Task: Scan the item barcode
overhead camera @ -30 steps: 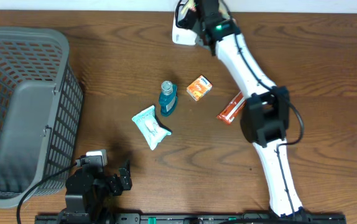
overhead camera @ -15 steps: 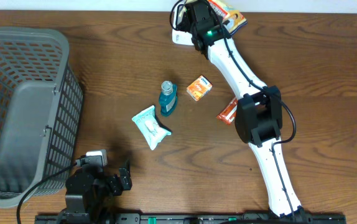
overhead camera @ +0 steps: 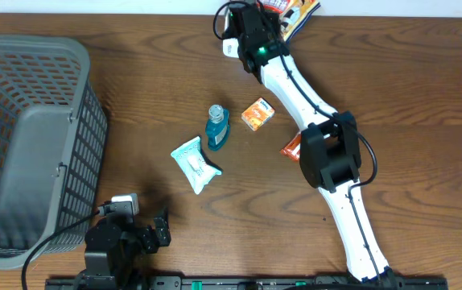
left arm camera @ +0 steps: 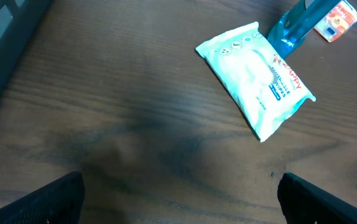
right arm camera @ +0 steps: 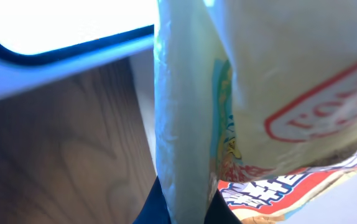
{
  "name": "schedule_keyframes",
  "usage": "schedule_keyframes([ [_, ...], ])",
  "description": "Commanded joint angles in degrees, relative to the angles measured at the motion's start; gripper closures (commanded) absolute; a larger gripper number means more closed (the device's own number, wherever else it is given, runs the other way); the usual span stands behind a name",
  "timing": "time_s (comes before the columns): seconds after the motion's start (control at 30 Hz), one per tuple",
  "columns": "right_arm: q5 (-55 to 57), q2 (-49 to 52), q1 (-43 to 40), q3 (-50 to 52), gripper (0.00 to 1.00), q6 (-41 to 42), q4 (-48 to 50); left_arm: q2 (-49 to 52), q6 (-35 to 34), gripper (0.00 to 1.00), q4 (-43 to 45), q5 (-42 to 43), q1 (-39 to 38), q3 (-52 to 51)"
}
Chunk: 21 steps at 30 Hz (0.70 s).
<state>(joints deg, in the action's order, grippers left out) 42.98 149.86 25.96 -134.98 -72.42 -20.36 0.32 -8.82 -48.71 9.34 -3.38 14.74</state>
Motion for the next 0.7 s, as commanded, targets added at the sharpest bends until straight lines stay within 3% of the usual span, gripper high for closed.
schedule_keyframes([
  [0.0,6.8,-1.1,0.2,2.7,0.99,-3.3,0.6,-0.1,-0.1,0.01,-2.0,0.7,0.2,-0.4],
  [0.37,6.2,-16.7,-2.2,3.5,0.99,16.0,-17.1,-0.1,-0.1,0.01,-2.0,0.7,0.2,-0.4],
  [0.67,-16.5,-26.6,-18.6,3.5,0.99,36.3,-39.8,-0.1,-0.1,0.01,-2.0,0.7,0.2,-0.4],
])
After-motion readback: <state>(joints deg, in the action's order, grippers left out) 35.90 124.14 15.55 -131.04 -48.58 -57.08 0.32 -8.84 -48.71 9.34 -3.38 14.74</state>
